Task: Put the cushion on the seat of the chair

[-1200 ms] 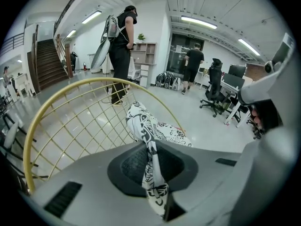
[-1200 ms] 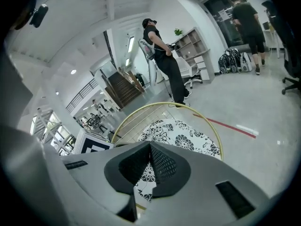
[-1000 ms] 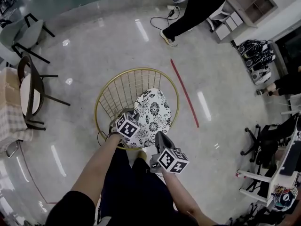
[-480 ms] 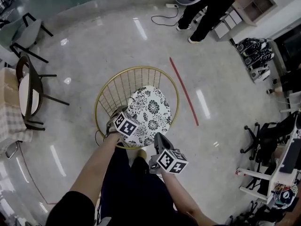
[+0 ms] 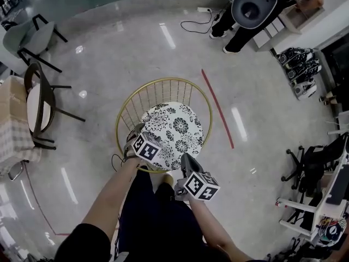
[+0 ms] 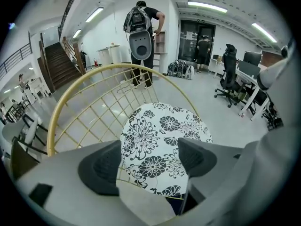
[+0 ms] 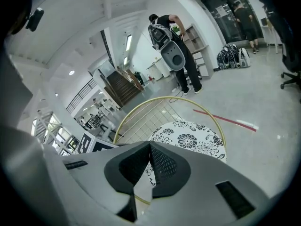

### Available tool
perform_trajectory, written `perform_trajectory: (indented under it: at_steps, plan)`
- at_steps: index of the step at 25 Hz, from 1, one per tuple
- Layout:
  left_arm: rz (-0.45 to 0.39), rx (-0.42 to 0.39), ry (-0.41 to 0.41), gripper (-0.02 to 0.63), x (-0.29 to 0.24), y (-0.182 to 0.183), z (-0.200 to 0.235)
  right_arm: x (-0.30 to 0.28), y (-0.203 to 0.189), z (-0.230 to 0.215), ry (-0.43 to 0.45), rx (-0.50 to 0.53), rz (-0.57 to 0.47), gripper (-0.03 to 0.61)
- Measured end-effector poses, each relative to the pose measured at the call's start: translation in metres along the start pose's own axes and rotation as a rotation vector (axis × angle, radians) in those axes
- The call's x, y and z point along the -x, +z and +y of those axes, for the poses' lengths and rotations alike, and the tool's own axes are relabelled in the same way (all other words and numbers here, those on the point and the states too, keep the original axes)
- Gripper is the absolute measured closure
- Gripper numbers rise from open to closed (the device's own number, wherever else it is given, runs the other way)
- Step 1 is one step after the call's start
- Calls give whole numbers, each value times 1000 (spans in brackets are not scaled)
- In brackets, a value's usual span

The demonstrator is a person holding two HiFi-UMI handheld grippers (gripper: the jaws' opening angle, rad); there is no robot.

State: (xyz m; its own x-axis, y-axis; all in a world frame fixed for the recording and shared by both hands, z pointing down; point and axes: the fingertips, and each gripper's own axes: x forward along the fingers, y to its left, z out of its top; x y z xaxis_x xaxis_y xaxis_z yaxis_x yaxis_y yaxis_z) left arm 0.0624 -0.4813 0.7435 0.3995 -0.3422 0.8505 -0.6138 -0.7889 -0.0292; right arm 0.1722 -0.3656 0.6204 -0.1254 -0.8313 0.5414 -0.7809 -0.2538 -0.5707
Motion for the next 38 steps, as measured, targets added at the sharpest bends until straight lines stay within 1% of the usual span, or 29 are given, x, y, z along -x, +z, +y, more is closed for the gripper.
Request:
perform_trajectory:
  at_steps: [9, 14, 16, 19, 22, 25, 29, 31, 34, 36, 38]
  plan:
    - [-64, 42, -43, 216, 26, -1, -22, 3, -7, 13, 37, 6, -4, 584]
    - [-81, 36, -51, 224, 40, -6, -33, 7, -10, 24, 64, 85, -9, 584]
    - [-101, 50, -51, 227, 48, -5, -36, 8, -10, 28, 77, 95, -13, 584]
    - [-144, 92, -53, 276, 62, -2, -42, 9, -10, 31, 80, 90, -22, 584]
    - [-187, 122, -56, 297, 75, 1, -46, 7, -10, 31, 81, 92, -27, 584]
    - [-258, 163, -57, 344, 93, 10, -50, 7, -9, 32, 84, 97, -31, 584]
    - [-333, 221, -50, 384, 117, 16, -51, 6, -9, 37, 93, 97, -34, 584]
    - [-379, 278, -41, 407, 129, 20, -47, 4, -10, 41, 103, 100, -34, 584]
    - [-447, 381, -44, 470, 150, 29, -43, 3, -6, 49, 123, 95, -46, 584]
    - [-490, 402, -45, 482, 163, 36, -41, 4, 1, 57, 142, 93, -64, 584]
    - [-531, 403, -37, 490, 177, 45, -38, 4, 9, 68, 164, 109, -87, 584]
